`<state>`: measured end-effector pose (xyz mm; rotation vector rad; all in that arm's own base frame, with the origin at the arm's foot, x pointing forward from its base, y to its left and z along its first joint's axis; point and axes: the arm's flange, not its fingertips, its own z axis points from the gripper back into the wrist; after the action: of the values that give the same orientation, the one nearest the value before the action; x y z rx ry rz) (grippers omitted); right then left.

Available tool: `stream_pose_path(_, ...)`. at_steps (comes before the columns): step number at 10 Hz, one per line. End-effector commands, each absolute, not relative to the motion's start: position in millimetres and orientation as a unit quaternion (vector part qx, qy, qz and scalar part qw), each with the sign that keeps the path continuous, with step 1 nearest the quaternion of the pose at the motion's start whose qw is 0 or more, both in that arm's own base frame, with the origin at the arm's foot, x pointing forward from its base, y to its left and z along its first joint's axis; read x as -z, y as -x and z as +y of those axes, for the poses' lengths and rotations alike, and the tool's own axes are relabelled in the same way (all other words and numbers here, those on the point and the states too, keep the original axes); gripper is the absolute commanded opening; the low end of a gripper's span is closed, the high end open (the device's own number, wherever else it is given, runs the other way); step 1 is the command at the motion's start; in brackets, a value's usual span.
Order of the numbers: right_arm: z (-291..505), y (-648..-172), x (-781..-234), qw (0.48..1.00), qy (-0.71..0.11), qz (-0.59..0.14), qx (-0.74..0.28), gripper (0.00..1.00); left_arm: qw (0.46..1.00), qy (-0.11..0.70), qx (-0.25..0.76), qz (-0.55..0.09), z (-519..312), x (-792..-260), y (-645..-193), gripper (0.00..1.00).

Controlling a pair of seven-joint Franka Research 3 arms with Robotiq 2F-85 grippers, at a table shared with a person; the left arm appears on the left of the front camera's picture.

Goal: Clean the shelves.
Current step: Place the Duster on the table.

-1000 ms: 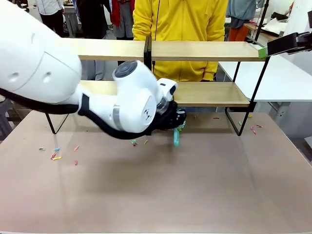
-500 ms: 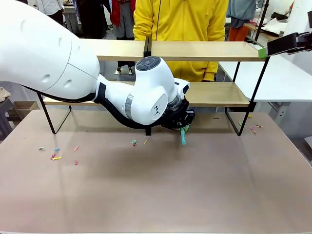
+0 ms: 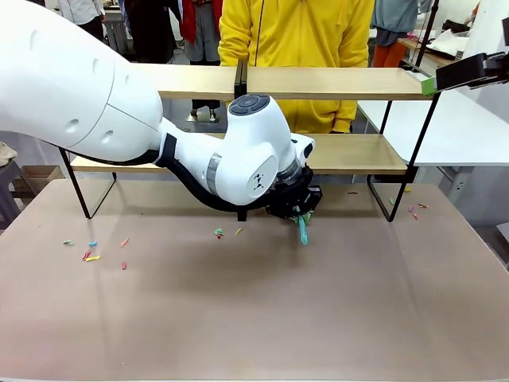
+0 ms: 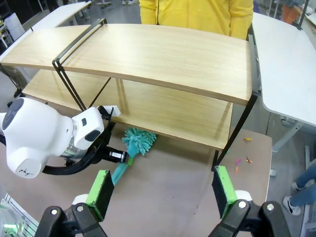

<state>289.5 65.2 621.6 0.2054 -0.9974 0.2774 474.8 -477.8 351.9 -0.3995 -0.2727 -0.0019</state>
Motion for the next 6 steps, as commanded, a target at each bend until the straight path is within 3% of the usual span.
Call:
stream_pose_path(1, 63, -290, -621, 0.863, -0.099, -0.476, -0.136, 1.00, 0.966, 0.229, 0.061, -0.103, -479, -357, -478, 0.12)
stream_pose_path(6, 63, -290, -621, 0.863, -0.099, -0.476, -0.136, 1.00, 0.951, 0.262, 0.153, -0.063, -492, -347, -481, 0.12)
